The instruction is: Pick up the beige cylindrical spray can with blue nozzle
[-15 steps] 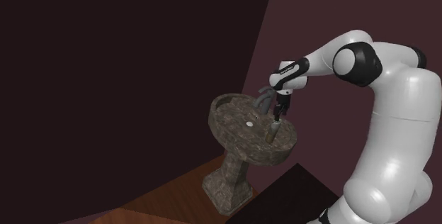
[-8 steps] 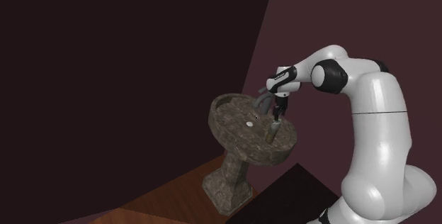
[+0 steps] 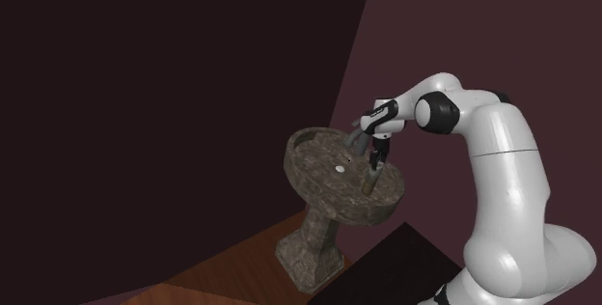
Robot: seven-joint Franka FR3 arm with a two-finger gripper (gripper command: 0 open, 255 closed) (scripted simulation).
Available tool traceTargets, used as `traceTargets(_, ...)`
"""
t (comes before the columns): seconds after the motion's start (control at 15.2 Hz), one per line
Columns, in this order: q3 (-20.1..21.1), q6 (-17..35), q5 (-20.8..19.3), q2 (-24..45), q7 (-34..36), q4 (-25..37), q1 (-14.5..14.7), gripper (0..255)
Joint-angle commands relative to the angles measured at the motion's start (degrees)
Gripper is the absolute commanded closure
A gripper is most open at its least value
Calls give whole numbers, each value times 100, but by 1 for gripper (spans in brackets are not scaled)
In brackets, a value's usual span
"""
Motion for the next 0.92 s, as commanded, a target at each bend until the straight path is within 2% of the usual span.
traceTargets(0.0, 14, 63, 12, 91, 18, 27, -4, 0)
traceTargets(0.07, 14, 63, 12, 91, 18, 28, -4, 0)
traceTargets(0.13, 15, 58, 12, 94, 19, 35, -4, 255)
traceTargets(0.86, -2, -20, -2, -21, 6, 1, 10, 255)
